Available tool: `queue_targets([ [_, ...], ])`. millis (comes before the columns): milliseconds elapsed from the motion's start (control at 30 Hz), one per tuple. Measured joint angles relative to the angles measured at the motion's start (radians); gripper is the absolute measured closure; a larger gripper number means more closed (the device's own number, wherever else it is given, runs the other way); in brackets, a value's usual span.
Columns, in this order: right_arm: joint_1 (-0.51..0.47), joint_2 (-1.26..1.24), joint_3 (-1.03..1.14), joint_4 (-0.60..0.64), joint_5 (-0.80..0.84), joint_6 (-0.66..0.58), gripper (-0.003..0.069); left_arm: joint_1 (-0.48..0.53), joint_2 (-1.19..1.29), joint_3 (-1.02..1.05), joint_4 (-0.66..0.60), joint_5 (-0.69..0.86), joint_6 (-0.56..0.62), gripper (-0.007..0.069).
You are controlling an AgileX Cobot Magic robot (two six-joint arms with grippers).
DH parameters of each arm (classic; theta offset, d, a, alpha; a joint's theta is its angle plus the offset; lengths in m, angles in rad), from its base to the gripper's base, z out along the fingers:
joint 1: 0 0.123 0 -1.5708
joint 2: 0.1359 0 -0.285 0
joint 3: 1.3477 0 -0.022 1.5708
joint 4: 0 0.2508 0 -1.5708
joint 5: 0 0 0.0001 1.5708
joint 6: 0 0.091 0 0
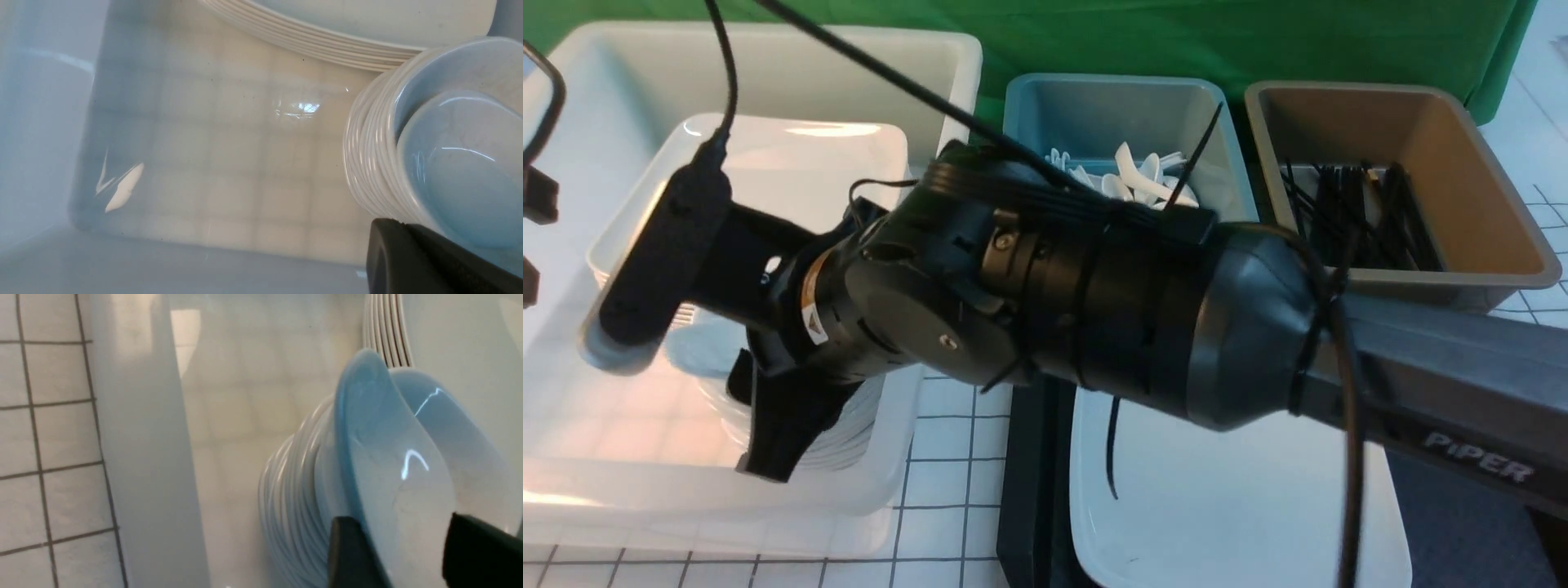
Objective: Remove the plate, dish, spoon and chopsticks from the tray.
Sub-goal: Use the right arm to put the small plate into the large storage box on the left, then use the right arm to grab a plate from the dinner plate
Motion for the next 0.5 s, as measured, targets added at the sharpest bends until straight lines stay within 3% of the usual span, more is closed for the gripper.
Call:
queue_targets([
  [67,0.002,-0.044,0.0,0.0,0.077,0.031,0.0204,0.0,0.0,0.0,-0.004,0.016,0.0,0.0604],
  [133,0.004,-0.109,0.0,-0.005,0.184,0.073,0.0225,0.0,0.0,0.0,-0.004,0.025,0.0,0.0604],
  [233,0.005,-0.193,0.0,-0.013,0.304,0.091,0.0316,0.0,0.0,0.0,-0.004,0.027,0.0,0.0604],
  [333,0.001,-0.349,-0.003,-0.04,0.561,0.117,0.055,0.0,0.0,0.0,-0.004,0.025,-0.001,0.0604],
  [433,-0.027,-0.469,0.008,-0.056,0.64,0.164,0.0628,0.0,0.0,0.0,-0.005,0.016,-0.001,0.0604],
  [500,-0.064,-0.561,0.038,-0.07,0.64,0.194,0.0629,0.0,0.0,0.0,-0.012,0.011,-0.001,0.0604],
])
